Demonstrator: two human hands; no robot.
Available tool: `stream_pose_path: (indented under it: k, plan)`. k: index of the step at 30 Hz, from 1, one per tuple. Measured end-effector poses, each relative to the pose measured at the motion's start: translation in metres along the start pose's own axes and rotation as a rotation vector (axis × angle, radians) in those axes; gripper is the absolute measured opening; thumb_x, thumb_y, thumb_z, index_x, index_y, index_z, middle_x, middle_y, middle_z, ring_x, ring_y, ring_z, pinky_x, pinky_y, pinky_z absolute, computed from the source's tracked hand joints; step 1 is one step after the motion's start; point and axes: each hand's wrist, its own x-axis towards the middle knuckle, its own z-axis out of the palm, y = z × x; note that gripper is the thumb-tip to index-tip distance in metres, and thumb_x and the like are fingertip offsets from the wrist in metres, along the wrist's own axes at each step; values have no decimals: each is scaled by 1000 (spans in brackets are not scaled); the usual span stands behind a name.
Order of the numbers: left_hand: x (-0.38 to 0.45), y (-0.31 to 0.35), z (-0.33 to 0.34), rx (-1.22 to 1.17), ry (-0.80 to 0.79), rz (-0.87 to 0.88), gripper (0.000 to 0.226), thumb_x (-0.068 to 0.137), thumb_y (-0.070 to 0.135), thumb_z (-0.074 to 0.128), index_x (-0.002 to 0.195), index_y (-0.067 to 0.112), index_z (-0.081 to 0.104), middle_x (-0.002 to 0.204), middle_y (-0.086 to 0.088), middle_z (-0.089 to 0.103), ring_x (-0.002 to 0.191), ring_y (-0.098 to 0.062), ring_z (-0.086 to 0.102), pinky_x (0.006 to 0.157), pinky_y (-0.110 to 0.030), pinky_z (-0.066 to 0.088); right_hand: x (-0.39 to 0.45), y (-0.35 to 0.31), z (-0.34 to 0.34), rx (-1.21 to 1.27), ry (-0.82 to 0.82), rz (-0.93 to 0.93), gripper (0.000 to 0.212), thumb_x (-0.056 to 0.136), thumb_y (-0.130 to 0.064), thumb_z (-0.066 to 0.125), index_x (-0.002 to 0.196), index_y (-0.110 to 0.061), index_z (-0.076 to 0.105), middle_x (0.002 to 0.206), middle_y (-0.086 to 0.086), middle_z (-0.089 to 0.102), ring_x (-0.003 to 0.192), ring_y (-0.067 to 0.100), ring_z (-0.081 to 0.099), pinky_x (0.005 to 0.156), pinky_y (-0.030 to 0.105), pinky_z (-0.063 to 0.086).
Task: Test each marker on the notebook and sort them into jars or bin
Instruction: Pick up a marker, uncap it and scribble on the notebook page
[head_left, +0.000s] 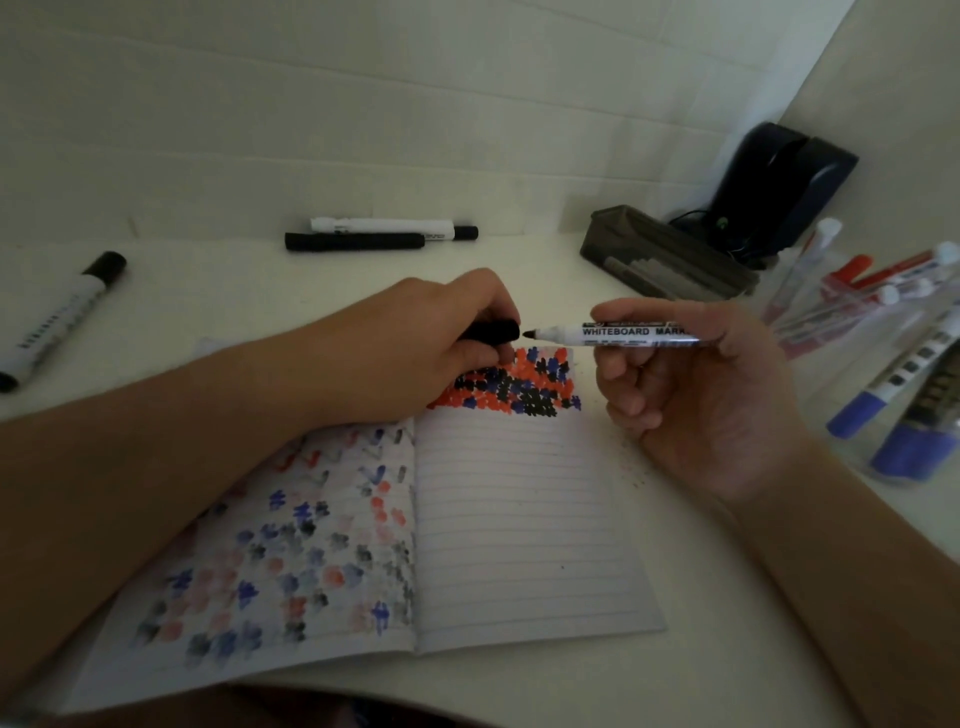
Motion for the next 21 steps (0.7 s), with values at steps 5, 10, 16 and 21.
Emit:
stream_pose_path:
  k: [5, 10, 16, 21]
  plan:
    - [-1, 2, 0, 19, -2, -15, 19, 100, 41, 53, 118, 36, 50, 117, 15, 70, 98, 3, 63, 86, -21, 53, 3, 2, -3, -15, -10, 5, 43, 77, -32, 48, 99, -9, 76, 72, 9, 59, 58, 20, 41, 45, 22, 29]
    - [-1, 1, 0, 27, 16, 0, 22, 101, 33, 59, 122, 34, 52, 119, 16, 68, 87, 15, 57, 71, -3, 41, 4, 5, 2, -84, 34, 28, 28, 84, -22, 49, 98, -13, 72, 71, 9, 62, 53, 19, 46, 45, 21, 35]
    - [-2, 0, 0, 48, 44, 31, 19, 104, 39, 51, 121, 37, 56, 102, 21, 66, 90, 3, 60, 75, -16, 45, 3, 5, 8, -191, 143, -2, 17, 97, -9, 60, 84, -18, 65, 73, 13, 68, 51, 22, 50, 42, 21, 35]
    - [-5, 2, -3, -73, 106, 42, 16, 106, 38, 39, 112, 34, 54, 70, 9, 59, 56, -6, 47, 53, -24, 41, 1, 7, 5, -345, 143, -136, 16, 86, -16, 73, 101, -14, 75, 87, 17, 76, 56, 25, 53, 44, 25, 42]
